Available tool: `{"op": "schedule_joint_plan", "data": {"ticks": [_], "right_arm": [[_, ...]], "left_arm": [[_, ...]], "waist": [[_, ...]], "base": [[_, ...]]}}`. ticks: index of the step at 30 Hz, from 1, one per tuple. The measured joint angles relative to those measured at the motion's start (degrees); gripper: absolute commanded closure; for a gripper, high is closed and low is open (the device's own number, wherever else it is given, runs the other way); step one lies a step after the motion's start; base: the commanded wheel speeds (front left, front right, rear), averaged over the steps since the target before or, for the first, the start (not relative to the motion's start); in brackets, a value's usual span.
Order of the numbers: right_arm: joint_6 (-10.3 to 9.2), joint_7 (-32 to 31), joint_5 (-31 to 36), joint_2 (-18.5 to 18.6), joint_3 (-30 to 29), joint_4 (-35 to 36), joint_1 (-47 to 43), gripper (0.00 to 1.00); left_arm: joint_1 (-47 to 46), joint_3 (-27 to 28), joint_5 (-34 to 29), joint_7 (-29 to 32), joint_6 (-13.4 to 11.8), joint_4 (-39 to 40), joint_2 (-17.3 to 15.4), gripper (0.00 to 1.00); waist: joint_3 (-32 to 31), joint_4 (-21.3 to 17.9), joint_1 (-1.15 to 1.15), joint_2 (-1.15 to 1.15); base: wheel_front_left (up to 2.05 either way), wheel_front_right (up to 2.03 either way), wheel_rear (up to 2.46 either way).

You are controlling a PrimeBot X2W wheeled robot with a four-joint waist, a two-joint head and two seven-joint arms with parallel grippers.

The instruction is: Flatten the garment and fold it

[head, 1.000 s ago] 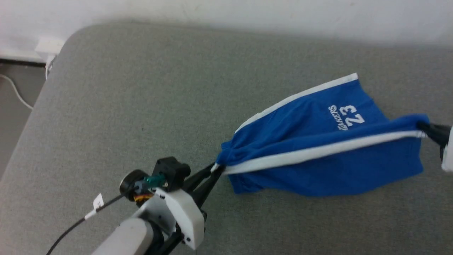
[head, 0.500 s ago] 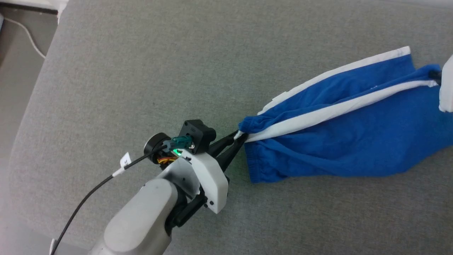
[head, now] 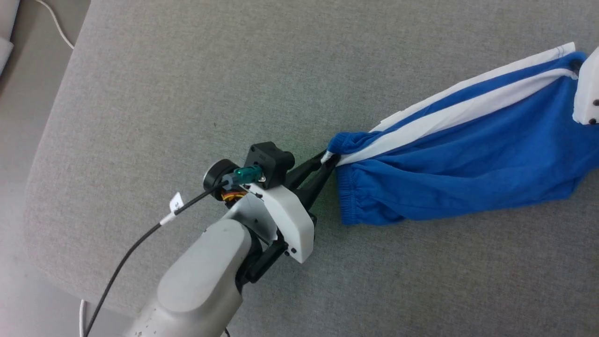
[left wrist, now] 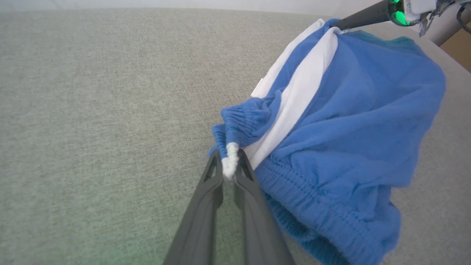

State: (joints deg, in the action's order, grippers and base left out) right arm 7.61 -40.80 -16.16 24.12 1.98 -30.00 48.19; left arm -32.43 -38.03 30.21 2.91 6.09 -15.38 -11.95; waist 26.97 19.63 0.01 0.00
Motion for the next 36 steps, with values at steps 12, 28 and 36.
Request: {"op": "schedule_joint_plan", "data": {"ticks": [12,28,36], "right_arm": [[-0.07,18.52,-5.39,0.11,6.19,-5.14,-0.64,0.0],[-0.07,49.77,-10.36,4.3,13.5,5.17,-16.0,0.0],[-0.07,54.52,-5.69,-1.24,4.27,12.0,-29.2,0.0]], "left_arm": [[0.87,2.83,0.54,-6.39,-2.44,-5.52,0.19,0.0],[15.16,11.87,-0.15,-17.47,-12.27,1.19,-2.37,0.0],[22.5,12.1,-2.0,-17.57,-14.3,1.8,-1.71,0.0]], "waist": [[-5.46,-1.37,-0.01,0.0],[-18.13,-6.71,-0.03,0.0],[-21.77,-10.56,-0.02,0.0]], "base": [[0.0,0.0,0.0],[0.0,0.0,0.0],[0.0,0.0,0.0]]}}
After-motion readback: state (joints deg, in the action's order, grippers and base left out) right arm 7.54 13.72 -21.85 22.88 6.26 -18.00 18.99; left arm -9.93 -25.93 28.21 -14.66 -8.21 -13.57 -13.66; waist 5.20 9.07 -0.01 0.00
